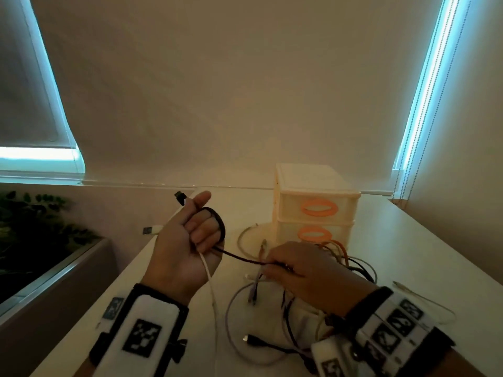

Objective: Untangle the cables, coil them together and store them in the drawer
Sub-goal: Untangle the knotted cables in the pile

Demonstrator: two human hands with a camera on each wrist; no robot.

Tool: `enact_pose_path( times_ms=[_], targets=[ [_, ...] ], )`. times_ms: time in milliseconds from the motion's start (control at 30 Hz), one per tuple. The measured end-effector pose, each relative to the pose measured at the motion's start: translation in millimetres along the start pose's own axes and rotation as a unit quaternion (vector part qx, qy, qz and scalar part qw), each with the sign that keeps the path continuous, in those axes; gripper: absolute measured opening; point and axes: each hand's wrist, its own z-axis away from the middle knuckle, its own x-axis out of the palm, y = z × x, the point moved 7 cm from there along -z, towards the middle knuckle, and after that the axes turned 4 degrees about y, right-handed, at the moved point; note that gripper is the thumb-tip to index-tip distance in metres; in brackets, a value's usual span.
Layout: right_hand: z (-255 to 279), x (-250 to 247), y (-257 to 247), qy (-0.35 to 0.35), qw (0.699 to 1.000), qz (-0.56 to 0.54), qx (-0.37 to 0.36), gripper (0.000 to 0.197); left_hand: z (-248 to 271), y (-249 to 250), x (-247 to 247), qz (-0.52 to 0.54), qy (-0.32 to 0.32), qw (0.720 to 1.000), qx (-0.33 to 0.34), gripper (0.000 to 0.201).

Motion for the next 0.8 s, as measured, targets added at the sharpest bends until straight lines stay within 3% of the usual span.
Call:
enact_pose_path(
  times_ms=[100,167,233,300,367,467,567,667,733,800],
  targets=[
    [10.5,-18.9,30.8,0.072,0.993,-0.084,0.038,0.02,4.9,3.0,11.6,-0.041,-0.059,0.997,-0.024,0.029],
    [12.1,-30.3,42.6,0.153,0.982,-0.09,0.064,0.02,15.5,-12.6,20.9,-0.176,-0.113,0.976,-0.056,0.031],
    [12.0,-36.1,42.7,0.234,0.97,-0.044,0.049,0.014,27.4,-37.5,27.0,-0.36,-0.17,0.914,-0.077,0.039],
    [15.1,-39.1,37.5,0.296,0.954,-0.036,0.015,0.011,35.2,-60.5,27.8,-0.474,-0.205,0.852,-0.08,0.043],
    [20.0,-42.1,31.8,0.326,0.944,-0.046,-0.011,0.009,33.2,-69.0,26.3,-0.528,-0.185,0.829,-0.025,0.043],
    [24.8,-41.6,20.3,0.31,0.948,-0.064,-0.031,0.008,27.3,-61.6,27.8,-0.573,-0.132,0.799,0.126,0.044],
    [22.6,-29.4,1.3,0.222,0.971,-0.047,-0.068,0.019,24.2,-55.8,23.8,-0.506,-0.096,0.836,0.188,0.044],
    [20.7,-7.9,-11.9,0.095,0.99,-0.034,-0.099,0.035,21.3,-60.4,17.0,-0.407,-0.081,0.898,0.148,0.045],
    [24.5,-15.1,-10.6,0.123,0.986,-0.036,-0.107,0.039,17.2,-65.1,13.9,-0.261,-0.055,0.961,0.068,0.045],
    [32.8,-39.3,2.0,0.232,0.966,-0.059,-0.102,0.03,14.3,-65.4,9.5,-0.108,-0.007,0.994,-0.01,0.041]
  ],
)
